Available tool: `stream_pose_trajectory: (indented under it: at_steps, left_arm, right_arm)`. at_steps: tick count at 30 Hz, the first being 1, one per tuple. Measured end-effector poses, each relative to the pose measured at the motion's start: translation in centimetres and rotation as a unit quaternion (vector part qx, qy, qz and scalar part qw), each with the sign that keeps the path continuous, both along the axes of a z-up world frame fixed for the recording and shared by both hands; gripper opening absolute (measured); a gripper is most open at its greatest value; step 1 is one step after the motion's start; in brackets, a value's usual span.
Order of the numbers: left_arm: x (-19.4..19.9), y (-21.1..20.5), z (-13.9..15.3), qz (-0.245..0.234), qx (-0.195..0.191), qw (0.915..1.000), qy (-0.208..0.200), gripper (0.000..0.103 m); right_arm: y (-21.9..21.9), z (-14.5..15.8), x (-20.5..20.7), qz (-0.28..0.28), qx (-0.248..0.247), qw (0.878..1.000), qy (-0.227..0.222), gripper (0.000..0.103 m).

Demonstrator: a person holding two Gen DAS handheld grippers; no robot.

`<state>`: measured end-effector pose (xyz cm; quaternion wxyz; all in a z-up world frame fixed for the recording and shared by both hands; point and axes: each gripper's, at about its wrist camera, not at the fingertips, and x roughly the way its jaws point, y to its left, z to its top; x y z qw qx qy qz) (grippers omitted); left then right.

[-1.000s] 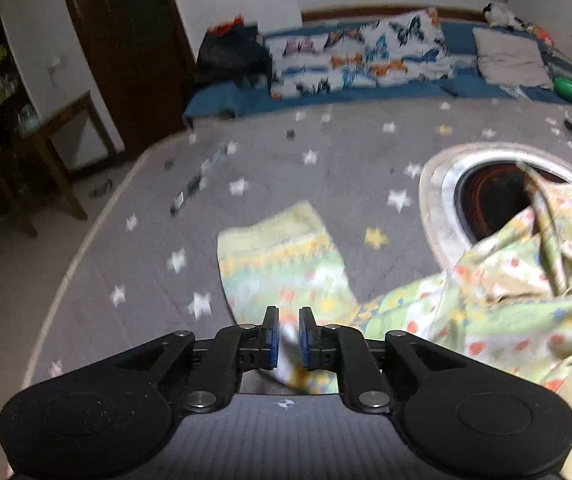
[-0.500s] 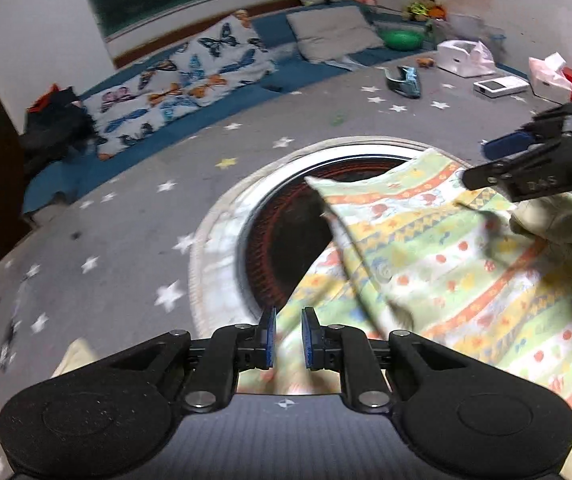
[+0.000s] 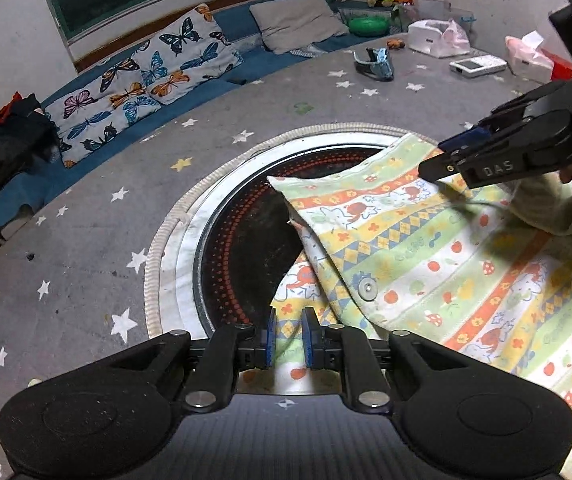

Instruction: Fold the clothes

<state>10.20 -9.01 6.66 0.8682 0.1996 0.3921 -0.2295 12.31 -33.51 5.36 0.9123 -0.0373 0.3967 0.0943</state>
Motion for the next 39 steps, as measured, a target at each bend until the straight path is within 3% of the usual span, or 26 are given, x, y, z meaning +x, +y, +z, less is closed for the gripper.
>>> stream_pose_trajectory:
  at_steps: [4, 8, 13, 16, 17, 18, 25, 31, 39]
  left_arm:
    - [-0.1, 0.5, 0.4, -0.006, -0.018, 0.9998, 0.003, 0.016]
    - [0.1, 0.3, 0.1, -0.013, -0.017, 0.9998, 0.004, 0.025]
    - [0.4, -0.2, -0.3, -0.021, -0.014, 0.9997, 0.005, 0.025]
    - [0.5, -0.6, -0.6, -0.026, -0.002, 0.9997, -0.001, 0.018]
    - [0.4, -0.7, -0.6, -0.027, 0.003, 0.9996, -0.006, 0.007]
    - [0.4, -0.8, -0.6, -0.024, 0.009, 0.9996, -0.013, 0.004]
    - [0.1, 0.5, 1.1, 0.034, 0.006, 0.9974, -0.064, 0.002]
    - [-0.7, 2.4, 2.7, 0.110, 0.014, 0.9858, -0.126, 0.002]
    - [1.4, 3.9, 1.3, 0.139, 0.036, 0.9848, -0.097, 0.002]
  right_arm:
    - [0.0, 0.0, 0.1, 0.001, 0.007, 1.000, 0.002, 0.017]
    - [0.0, 0.0, 0.3, -0.001, 0.008, 1.000, 0.002, 0.019]
    - [-0.1, -0.1, 0.4, -0.005, 0.011, 1.000, 0.000, 0.021]
    - [-0.1, -0.1, 0.4, -0.004, 0.014, 1.000, -0.001, 0.017]
    - [-0.1, -0.1, 0.4, -0.005, 0.015, 1.000, -0.003, 0.008]
    - [0.0, 0.0, 0.4, -0.006, 0.014, 1.000, -0.006, 0.005]
    - [-0.3, 1.6, -0.7, -0.017, 0.005, 0.999, -0.051, 0.004]
    - [-1.6, 3.5, -1.8, -0.046, -0.007, 0.995, -0.084, 0.004]
    - [-2.0, 1.7, -0.3, -0.058, -0.028, 0.997, -0.044, 0.003]
